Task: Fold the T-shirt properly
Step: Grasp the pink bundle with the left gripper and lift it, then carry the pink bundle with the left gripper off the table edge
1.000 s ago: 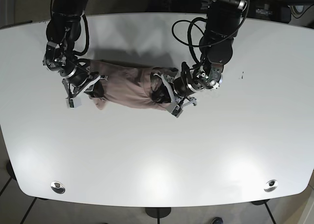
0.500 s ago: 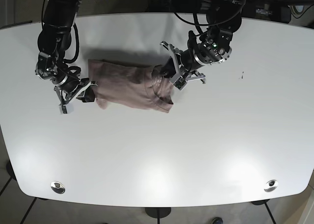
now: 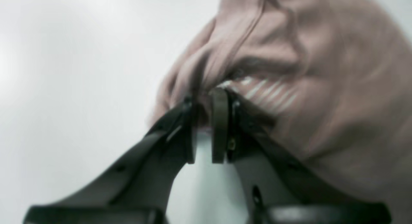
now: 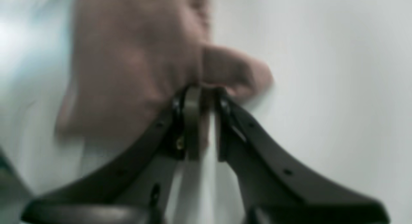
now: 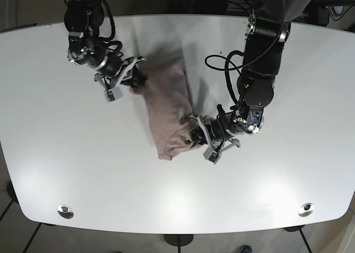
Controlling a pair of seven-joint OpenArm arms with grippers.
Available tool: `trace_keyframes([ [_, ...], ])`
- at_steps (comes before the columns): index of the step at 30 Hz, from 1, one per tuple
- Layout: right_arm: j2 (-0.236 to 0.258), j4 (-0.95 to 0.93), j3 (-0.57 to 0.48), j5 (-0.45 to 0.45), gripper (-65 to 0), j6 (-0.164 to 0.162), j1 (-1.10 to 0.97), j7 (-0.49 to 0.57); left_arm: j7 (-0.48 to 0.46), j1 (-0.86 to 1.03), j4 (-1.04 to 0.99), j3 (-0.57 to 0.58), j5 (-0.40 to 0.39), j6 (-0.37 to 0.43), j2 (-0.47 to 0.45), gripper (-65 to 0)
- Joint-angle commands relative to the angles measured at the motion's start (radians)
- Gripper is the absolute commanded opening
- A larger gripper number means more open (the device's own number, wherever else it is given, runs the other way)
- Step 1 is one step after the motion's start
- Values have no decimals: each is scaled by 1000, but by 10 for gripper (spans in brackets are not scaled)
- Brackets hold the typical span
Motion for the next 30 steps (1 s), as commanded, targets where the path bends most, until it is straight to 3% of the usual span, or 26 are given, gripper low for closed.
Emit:
trace_keyframes([
  [1, -19, 31, -30, 14, -585, -25, 13, 16, -7, -35, 64, -2, -7, 0, -31, -582],
  [4, -34, 37, -99, 15, -585, -61, 24, 16, 51, -33, 154, -4, -9, 37, -60, -463],
  [5, -33, 37, -133, 22, -585, -63, 34, 16, 73, -2, 211, -4, -7, 99, -60, -404],
  [9, -33, 37, -122, 23, -585, -61, 36, 16, 71, 107, 412, 6, -7, 262, -54, -314],
  [16, -33, 36, -38, 23, -585, -61, 50, 16, 44, 220, 529, 116, -6, 396, 2, -301],
  [19, -31, 37, -10, 23, -585, -61, 51, 16, -51, 257, 472, 213, -6, 409, -2, -301],
  [23, -21, 39, 43, 25, -585, -61, 48, 15, -70, 259, 280, 223, -6, 405, -7, -303],
  [26, -19, 72, 62, 25, -585, -58, 44, 13, -85, 245, 151, 213, -14, 391, -97, -304],
  [30, -22, 114, 63, 25, -585, -58, 47, -34, -99, 232, 75, 82, -7, 236, -217, -304],
])
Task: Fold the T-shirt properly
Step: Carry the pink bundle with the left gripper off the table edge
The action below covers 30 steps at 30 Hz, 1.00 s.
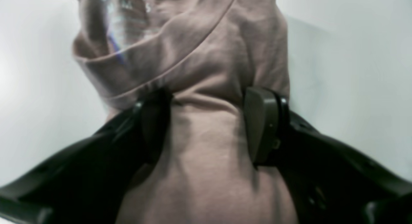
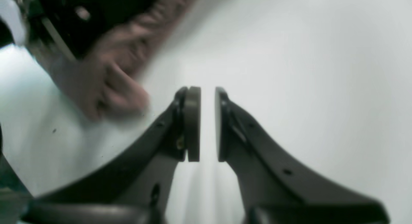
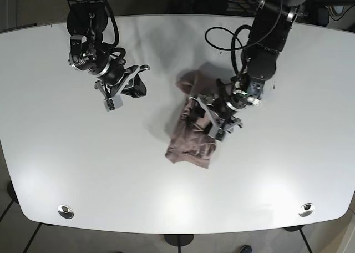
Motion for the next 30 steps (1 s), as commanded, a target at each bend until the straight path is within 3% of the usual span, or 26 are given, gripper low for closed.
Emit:
trace_keyframes([
  [1, 1, 51, 5, 15, -585, 8, 12, 8, 131, 10, -64, -80, 103, -7, -106, -306],
  [6, 0, 96, 5, 15, -585, 8, 9, 5, 126, 1, -219, -236, 103, -137, -330, -306],
  [10, 0, 96, 5, 15, -585, 8, 9, 5, 111, -57, -403, -248, 103, -222, -508, -304],
  [11, 0, 96, 5, 15, -585, 8, 9, 5, 57, -76, -479, -248, 103, -282, -561, -304],
  [14, 0, 96, 5, 15, -585, 10, 3, 5, -81, -77, -618, -247, 103, -341, -672, -303],
  [17, 4, 134, 5, 15, -585, 13, -6, 5, -121, -76, -649, -247, 103, -372, -750, -301],
  [21, 0, 186, -3, 15, -585, 11, -26, 5, -124, -79, -610, -273, 95, -393, -812, -304],
  [26, 3, 219, -2, 14, -585, 8, -36, 5, -121, 72, -324, -436, 95, -393, -810, -304],
  [30, 6, 263, 3, 6, -585, 7, -63, 5, 39, 190, 5, -594, 103, -393, -727, -304],
])
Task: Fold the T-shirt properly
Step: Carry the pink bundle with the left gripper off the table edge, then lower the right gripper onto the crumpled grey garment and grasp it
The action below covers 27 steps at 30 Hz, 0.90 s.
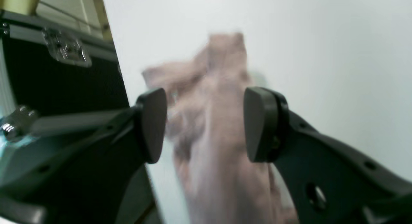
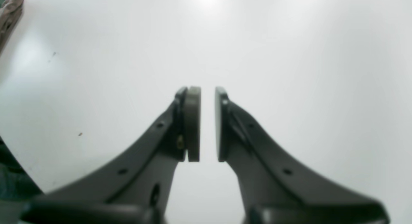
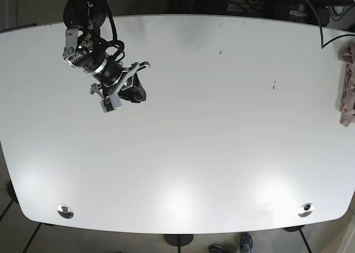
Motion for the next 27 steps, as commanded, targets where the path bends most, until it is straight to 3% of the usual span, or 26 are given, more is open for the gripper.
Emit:
trace_keyframes([
  [1, 5, 33, 3, 17, -585, 7, -6, 26, 32, 10, 173, -52, -15, 5, 30, -304],
  [3, 15, 33, 3, 17, -585, 7, -11, 26, 92, 53, 345, -94, -15, 5, 101, -306],
  [7, 27, 27, 3, 17, -585, 7, -14, 26, 122, 90, 582, -107, -8, 5, 250, -306],
  [10, 28, 31, 5, 17, -585, 7, -29, 26, 179, 120, 777, -101, 90, 5, 412, -306],
  [14, 35, 53, 5, 17, -585, 5, -43, 26, 222, 128, 969, -38, 313, 5, 745, -306],
  [17, 35, 54, 5, 17, -585, 5, -60, 26, 219, 193, 990, -5, 411, 5, 929, -306],
  [19, 35, 59, 5, 17, -585, 5, -60, 26, 219, 219, 994, 0, 420, 5, 1012, -306],
  [22, 35, 59, 5, 17, -585, 5, -61, 26, 218, 248, 989, 0, 420, 6, 1058, -306],
  [27, 31, 59, 3, 17, -583, 5, -54, 26, 221, 248, 986, -6, 420, 6, 1038, -306],
])
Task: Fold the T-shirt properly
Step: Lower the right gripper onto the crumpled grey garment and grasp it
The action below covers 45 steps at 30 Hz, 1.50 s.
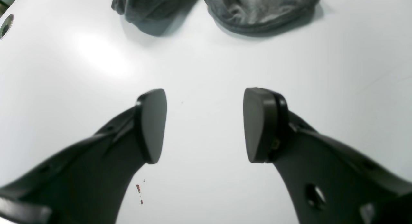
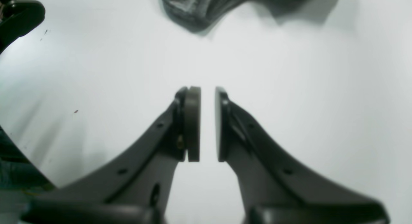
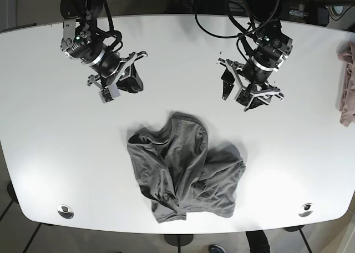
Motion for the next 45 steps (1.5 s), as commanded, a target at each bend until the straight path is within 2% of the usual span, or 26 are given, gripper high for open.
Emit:
trace_keyframes([
  [1, 4, 23, 2, 20, -582, 5, 14, 25, -18, -7, 17, 0, -12, 7, -26, -306],
  [8, 1, 19, -6, 20, -568, 5, 40, 25, -17, -10, 16, 0, -12, 7, -35, -306],
  [10, 1, 6, -6, 20, -487, 2, 64, 25, -17, -9, 16, 0, -12, 7, -35, -306],
  [13, -1, -57, -9, 20, -312, -47, 144, 25, -17, -7, 16, 0, -12, 7, -35, -306],
  [14, 4, -103, -24, 20, -236, -56, 190, 25, -17, -7, 16, -2, -10, 7, -35, -306],
  [16, 32, -169, -101, 7, -163, -56, 262, 25, -17, -6, 16, -3, -8, 7, -37, -306],
  [18, 56, -231, -218, -49, -132, -58, 337, 27, -17, -4, 16, -9, -8, 7, -37, -306],
  [21, 52, -339, -340, -187, -132, -58, 452, 41, -17, -3, 16, -38, -8, 7, -37, -306],
  [24, 25, -465, -442, -326, -132, -49, 532, 131, -17, -3, 16, -41, -7, 7, -37, -306],
  [26, 13, -523, -494, -371, -132, -47, 563, 176, -17, -3, 16, -58, -8, 7, -37, -306],
  [30, -7, -623, -526, -379, -132, -46, 595, 199, -17, -3, -4, -81, -12, 7, -37, -306],
  [38, -25, -851, -524, -379, -133, -46, 606, 420, -17, -3, -4, -100, -13, 7, -37, -306],
  [41, -28, -911, -524, -379, -135, -46, 614, 466, -17, -3, -4, -100, -13, 7, -37, -306],
  [43, -42, -937, -523, -379, -193, -46, 617, 476, -17, -3, -4, -101, -13, 7, -37, -306],
  [45, -45, -943, -523, -379, -369, -46, 617, 493, -17, -3, -4, -101, -13, 7, -37, -306],
])
